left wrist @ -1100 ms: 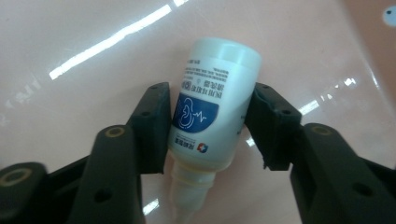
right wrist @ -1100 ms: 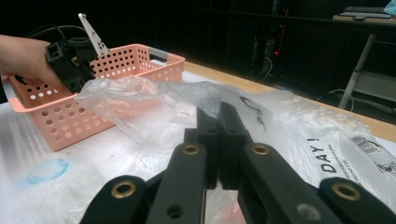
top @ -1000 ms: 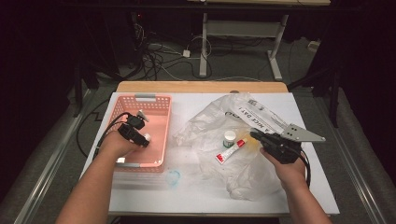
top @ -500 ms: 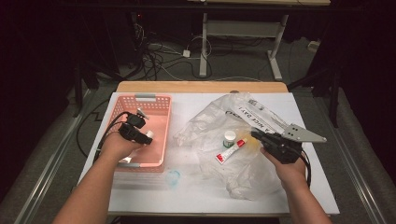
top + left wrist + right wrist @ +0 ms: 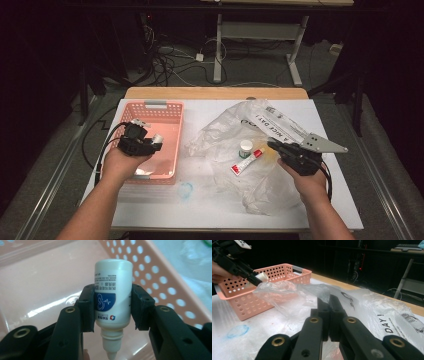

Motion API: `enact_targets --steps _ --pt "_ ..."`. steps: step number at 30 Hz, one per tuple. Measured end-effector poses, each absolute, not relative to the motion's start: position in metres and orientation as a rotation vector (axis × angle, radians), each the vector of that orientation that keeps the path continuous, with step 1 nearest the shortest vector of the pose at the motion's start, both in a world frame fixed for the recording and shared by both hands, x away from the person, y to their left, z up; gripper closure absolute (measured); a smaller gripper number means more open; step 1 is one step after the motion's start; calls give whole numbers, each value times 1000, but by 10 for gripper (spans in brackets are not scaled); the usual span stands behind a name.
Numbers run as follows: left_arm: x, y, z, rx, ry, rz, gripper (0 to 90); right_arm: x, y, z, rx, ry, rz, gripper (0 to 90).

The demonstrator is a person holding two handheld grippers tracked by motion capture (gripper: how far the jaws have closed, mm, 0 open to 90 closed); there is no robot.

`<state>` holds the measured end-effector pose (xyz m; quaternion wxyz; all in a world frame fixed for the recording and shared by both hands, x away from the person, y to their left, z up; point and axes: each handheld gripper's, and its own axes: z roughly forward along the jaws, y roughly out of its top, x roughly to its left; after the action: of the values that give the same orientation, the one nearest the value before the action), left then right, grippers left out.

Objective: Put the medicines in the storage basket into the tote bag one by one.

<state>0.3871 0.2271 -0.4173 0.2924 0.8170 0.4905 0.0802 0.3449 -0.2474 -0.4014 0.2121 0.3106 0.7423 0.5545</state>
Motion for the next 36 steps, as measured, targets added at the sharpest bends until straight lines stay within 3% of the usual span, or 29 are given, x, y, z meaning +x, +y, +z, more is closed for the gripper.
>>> enact_targets --steps 23,36 --pt "328 241 -410 1844 1133 350 579 344 -246 -403 851 2072 1535 900" --pt "303 202 -392 1831 990 327 578 340 -248 -397 838 2055 1556 900"
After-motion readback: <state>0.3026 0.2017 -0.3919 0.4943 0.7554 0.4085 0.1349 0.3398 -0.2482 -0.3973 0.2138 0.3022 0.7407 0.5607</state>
